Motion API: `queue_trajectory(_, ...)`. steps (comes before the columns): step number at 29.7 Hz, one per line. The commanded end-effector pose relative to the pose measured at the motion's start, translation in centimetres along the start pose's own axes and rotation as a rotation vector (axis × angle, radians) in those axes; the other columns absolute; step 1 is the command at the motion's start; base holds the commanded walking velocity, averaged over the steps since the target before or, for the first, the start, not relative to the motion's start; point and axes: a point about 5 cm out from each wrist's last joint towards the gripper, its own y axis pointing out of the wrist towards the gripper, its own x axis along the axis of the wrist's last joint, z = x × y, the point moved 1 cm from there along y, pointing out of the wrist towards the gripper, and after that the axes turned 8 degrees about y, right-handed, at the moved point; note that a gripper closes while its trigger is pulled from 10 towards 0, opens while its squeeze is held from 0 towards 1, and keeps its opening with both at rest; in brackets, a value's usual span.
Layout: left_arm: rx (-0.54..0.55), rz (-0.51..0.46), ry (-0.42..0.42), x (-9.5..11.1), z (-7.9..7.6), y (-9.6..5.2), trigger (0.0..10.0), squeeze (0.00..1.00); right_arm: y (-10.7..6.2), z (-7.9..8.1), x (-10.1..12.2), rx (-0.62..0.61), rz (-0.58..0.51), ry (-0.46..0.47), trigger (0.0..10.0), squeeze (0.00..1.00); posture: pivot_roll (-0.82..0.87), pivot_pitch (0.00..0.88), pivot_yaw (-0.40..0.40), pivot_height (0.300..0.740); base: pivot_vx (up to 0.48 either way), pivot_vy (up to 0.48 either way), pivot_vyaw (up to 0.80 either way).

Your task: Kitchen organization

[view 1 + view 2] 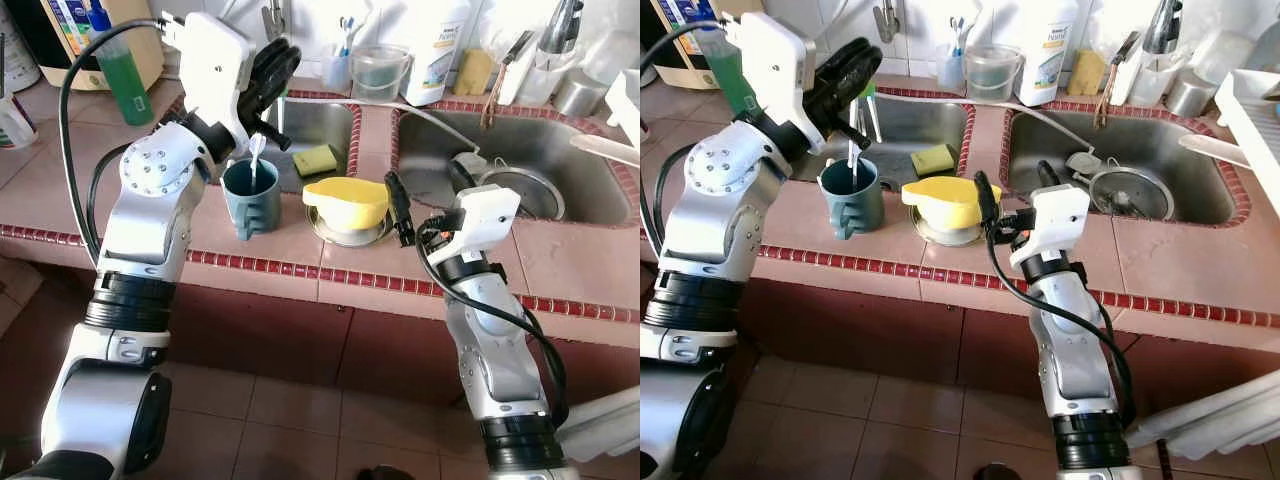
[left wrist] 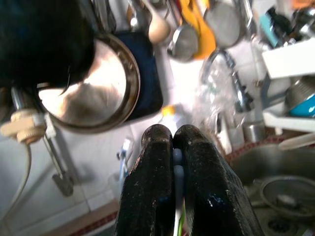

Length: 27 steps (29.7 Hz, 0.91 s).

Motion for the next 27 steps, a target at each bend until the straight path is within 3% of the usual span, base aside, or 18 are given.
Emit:
queue_trajectory(1,-0.031,-0.026,0.003,0.8,-0.5,0.3,10.0,0.0,0.4,-0.1,0.4,0.022,-0.014,-0.009,10.0,0.0,-0.18,0.034,0.002,0.732,0.0,0.0,0.0)
queue_trajectory(8,-0.055,-0.015,-0.03,0.4,-1.6,0.3,10.0,0.0,1.1,0.0,0.8,0.07,-0.023,-0.03,10.0,0.0,-0.18,0.03,-0.003,0.732,0.0,0.0,0.0)
queue_trajectory(11,-0.086,-0.022,-0.054,0.5,-2.8,0.5,10.0,0.0,1.8,0.1,1.2,0.119,-0.027,-0.048,10.0,0.0,-0.18,0.034,-0.006,0.732,0.0,0.0,0.0)
queue_trajectory(27,-0.209,-0.097,-0.096,2.7,-5.9,1.3,10.0,0.0,4.0,0.2,1.3,0.244,0.019,-0.075,10.0,0.0,-0.17,0.065,-0.017,0.732,0.0,0.0,0.0)
